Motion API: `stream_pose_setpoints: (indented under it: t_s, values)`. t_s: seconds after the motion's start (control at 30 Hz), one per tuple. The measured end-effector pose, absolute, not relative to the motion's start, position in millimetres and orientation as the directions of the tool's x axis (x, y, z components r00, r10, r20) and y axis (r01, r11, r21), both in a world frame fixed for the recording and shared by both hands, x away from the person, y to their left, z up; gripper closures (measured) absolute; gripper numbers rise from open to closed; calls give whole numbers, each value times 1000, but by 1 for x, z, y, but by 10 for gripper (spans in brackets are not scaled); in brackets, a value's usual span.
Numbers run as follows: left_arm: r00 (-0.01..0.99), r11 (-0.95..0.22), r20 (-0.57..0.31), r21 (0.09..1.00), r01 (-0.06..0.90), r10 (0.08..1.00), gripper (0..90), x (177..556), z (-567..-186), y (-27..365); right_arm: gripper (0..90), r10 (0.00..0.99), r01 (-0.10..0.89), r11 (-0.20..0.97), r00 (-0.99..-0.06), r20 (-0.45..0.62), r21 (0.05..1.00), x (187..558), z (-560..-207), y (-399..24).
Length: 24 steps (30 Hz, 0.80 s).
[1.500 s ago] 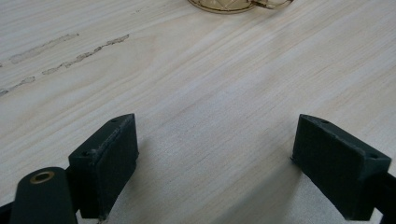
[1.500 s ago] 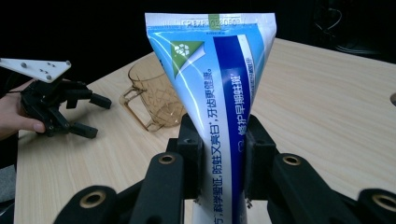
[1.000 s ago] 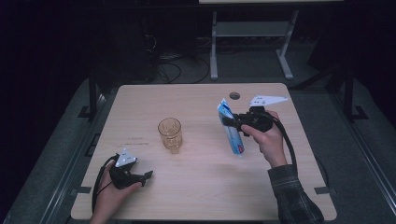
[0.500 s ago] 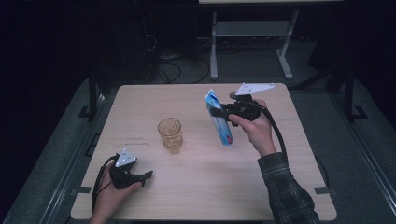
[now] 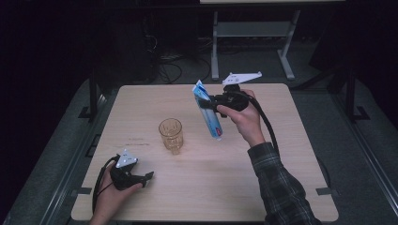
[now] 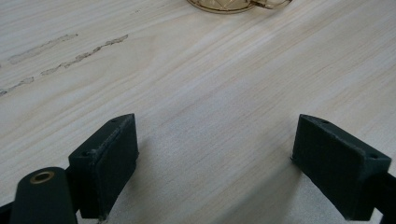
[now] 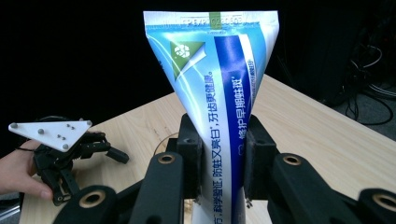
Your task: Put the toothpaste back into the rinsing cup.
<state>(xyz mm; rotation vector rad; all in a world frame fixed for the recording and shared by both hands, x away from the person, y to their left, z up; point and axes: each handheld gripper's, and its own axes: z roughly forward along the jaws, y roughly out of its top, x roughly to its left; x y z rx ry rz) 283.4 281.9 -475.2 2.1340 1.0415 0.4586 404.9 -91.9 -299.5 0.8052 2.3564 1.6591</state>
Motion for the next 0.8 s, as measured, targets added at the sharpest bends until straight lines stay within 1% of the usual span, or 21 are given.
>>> stream_pose_setpoints:
  t_s: [0.8]
  values:
    - [618, -430, 7, 724, 539, 786, 132, 283, -475, 282, 723, 439, 291, 270, -886, 151, 918, 427, -281, -23]
